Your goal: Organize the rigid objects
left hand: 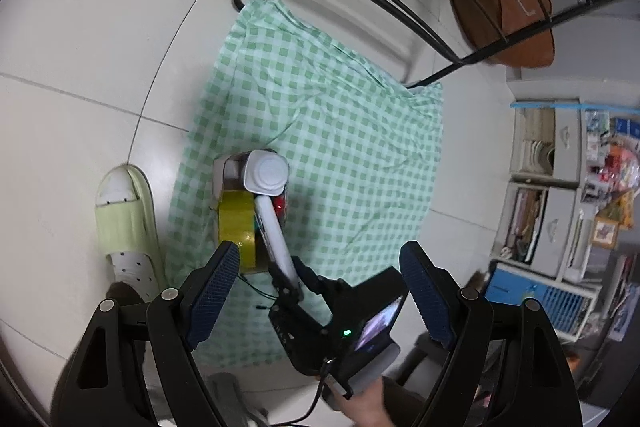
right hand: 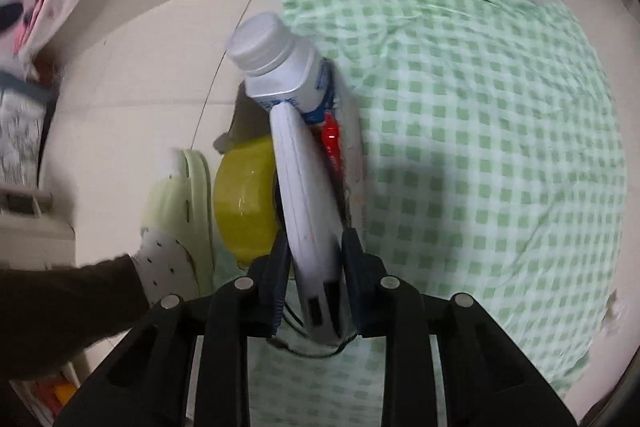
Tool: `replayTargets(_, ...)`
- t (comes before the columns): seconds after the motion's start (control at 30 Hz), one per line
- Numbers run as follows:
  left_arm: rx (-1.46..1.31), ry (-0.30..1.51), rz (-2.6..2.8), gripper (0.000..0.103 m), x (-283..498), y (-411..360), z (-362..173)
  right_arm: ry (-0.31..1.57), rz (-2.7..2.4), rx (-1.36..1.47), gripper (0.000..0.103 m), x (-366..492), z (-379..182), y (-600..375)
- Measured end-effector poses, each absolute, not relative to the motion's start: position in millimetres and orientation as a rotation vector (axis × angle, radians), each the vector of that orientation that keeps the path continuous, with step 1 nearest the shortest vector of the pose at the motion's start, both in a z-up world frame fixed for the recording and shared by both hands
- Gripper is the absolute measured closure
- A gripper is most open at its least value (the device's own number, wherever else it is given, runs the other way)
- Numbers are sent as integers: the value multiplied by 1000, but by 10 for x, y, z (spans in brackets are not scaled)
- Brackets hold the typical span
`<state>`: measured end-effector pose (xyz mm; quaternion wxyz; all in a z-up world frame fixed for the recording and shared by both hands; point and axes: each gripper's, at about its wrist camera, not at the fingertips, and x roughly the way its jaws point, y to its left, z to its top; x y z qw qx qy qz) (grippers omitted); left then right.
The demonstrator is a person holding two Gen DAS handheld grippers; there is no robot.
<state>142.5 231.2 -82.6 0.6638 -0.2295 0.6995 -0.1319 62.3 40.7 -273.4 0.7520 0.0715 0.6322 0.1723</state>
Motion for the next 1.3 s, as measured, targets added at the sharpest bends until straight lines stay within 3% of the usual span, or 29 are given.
replayTargets(0.13,-375,1544,-337,21,1392,2119,-747,1414,425,157,67,599,-2628,403)
replayTargets(0.17,-347,1531,-339,21,1379,2086,-728,1406,421,186,52,574,-2560,341)
replayTargets(0.2,-320,1509,-337,18,1355,2049,-700,1391,416,213,30,542,-2472,269)
replayTargets(0.27,-295,1474,-325,12,1309,2006,-648,1345,392,239,10,477,-2262,139)
replayTargets(0.3,-284,1457,-322,6,1279,1988,-622,1330,374,238,8,470,-2170,89)
replayTargets(0.33,-275,1446,-322,0,1243,1971,-600,1323,359,234,8,466,-2071,36)
replayTargets(0.53,-190,1440,-329,0,915,1827,-550,1331,327,124,2,265,-1647,-189)
replayTargets(0.63,-9,1467,-332,0,746,1656,-533,1330,286,87,0,137,-1466,-307)
replayTargets(0.87,275,1326,-144,0,316,1554,-327,1261,203,103,0,-325,-1224,-539)
replayTargets(0.97,282,1386,-136,0,178,1512,-354,1257,224,172,0,-412,-1202,-565)
replayTargets(1.1,316,1294,-174,0,-43,1463,-261,1254,187,113,0,-491,-1238,-560)
replayTargets(1.3,244,1327,-211,0,-223,1548,-282,1248,168,105,0,-532,-1272,-607)
